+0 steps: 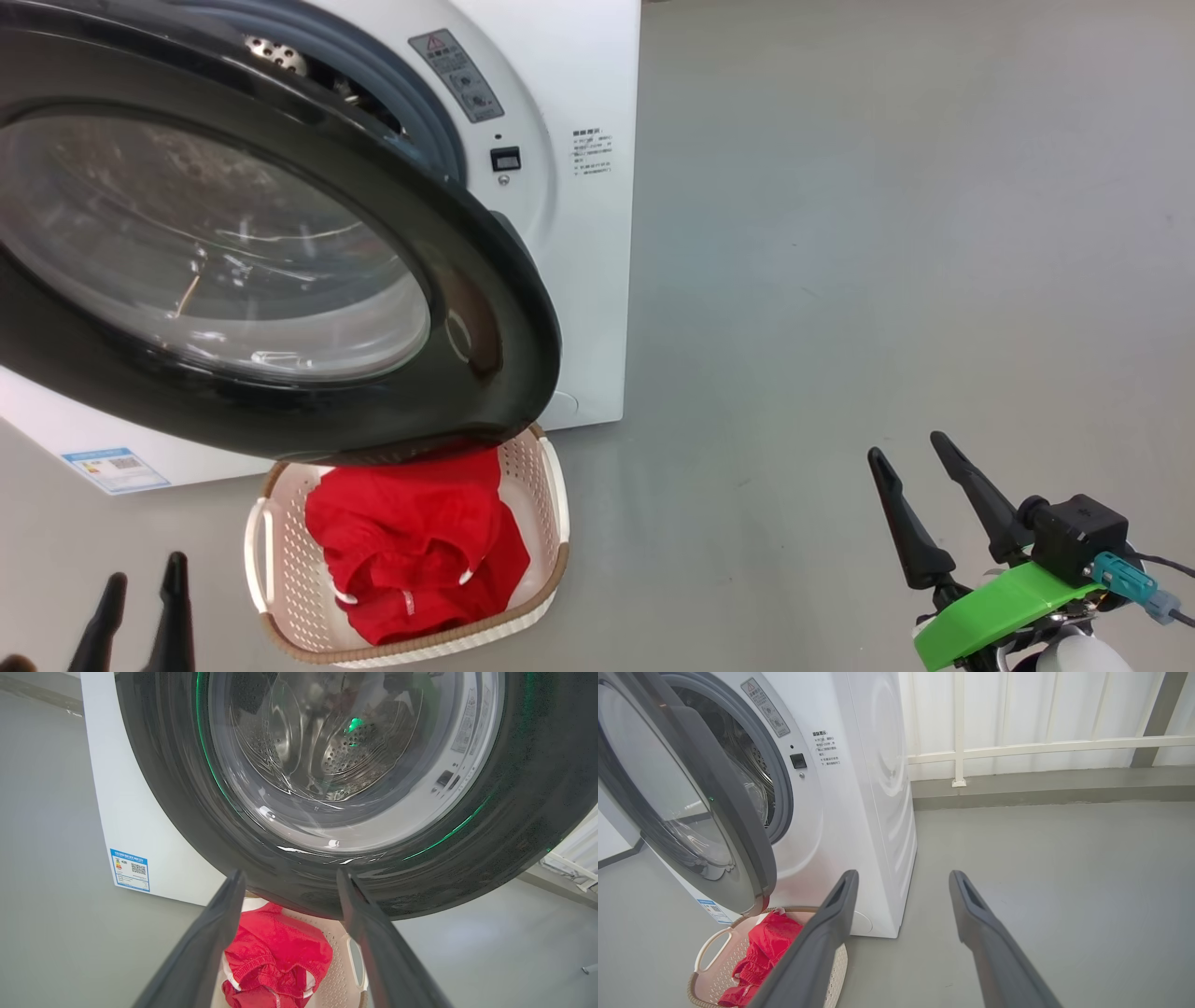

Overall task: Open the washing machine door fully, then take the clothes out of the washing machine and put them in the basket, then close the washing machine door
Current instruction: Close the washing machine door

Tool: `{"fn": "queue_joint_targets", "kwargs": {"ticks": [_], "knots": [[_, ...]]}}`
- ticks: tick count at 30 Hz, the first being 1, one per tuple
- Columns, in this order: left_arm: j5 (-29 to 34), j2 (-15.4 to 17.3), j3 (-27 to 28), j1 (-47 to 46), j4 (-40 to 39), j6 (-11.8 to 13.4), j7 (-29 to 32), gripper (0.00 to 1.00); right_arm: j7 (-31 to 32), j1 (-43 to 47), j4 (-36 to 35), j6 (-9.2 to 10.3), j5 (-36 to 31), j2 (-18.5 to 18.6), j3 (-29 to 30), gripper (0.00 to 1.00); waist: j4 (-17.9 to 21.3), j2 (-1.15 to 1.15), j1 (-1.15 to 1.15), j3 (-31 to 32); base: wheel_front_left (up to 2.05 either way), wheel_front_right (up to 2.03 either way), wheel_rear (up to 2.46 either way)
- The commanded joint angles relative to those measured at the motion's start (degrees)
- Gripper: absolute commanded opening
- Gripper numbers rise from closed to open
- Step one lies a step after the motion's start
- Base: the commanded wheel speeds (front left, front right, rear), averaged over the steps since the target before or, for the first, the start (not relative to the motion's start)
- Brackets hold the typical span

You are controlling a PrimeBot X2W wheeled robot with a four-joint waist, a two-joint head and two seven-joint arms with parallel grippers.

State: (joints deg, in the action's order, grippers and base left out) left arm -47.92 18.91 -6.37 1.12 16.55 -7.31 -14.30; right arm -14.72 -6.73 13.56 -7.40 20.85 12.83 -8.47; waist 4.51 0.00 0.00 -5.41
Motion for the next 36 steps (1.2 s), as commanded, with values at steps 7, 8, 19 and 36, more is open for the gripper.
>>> {"fn": "queue_joint_targets", "kwargs": {"ticks": [7,8,19,36], "knots": [[13.37,-4.15,9.33,2.15,-4.88,-0.18,-0.69,1.00,-0.28,0.29,-1.54,-0.09,-0.14,0.45,-0.55,1.00,0.20,0.00,0.00,0.68,0.00,0.00,0.00],[14.88,-4.93,10.08,2.50,-5.44,-0.18,-0.69,1.00,-0.28,0.29,-1.55,-0.09,-0.13,0.44,-0.53,1.00,0.21,0.00,0.00,0.78,0.00,0.00,0.00],[25.18,-10.00,13.58,4.65,-9.93,-0.18,-0.70,1.00,-0.28,0.37,-1.53,-0.09,-0.02,0.49,-0.81,1.00,-0.12,0.00,0.00,1.25,0.00,0.00,0.00],[29.67,-11.69,14.46,5.36,-11.33,-0.18,-0.70,1.00,-0.28,0.03,-1.57,-0.09,-0.11,0.12,-0.89,1.00,-0.01,0.00,0.00,1.03,0.00,0.00,0.00]]}}
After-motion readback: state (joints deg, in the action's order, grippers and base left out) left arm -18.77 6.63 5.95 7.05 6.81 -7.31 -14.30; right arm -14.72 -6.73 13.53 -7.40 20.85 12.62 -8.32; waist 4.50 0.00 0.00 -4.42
